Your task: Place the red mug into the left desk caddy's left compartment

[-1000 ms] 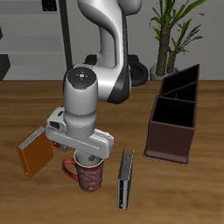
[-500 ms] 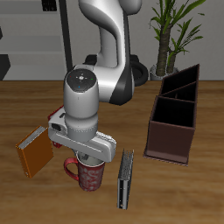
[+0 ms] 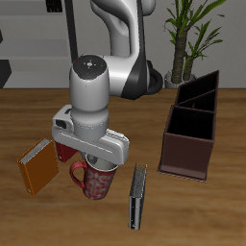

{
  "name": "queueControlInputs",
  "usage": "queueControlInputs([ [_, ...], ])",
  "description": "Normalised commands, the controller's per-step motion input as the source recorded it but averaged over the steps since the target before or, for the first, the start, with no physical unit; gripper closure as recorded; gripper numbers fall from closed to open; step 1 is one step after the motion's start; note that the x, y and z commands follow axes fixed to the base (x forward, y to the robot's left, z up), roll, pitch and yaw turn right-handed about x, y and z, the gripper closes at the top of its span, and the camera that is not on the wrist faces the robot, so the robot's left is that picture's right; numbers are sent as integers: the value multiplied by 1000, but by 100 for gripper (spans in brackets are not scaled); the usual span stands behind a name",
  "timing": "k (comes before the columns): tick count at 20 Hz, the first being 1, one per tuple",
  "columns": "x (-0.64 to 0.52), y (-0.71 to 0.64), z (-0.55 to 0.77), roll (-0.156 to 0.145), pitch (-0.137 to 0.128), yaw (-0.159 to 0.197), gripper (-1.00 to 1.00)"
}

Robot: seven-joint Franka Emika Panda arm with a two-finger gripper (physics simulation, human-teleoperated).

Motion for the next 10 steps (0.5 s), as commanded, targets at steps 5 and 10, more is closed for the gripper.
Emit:
queueControlInputs([
  [5, -254, -140, 658, -28, -73, 7, 100],
  [10, -393, -95, 762, -24, -74, 13, 100],
])
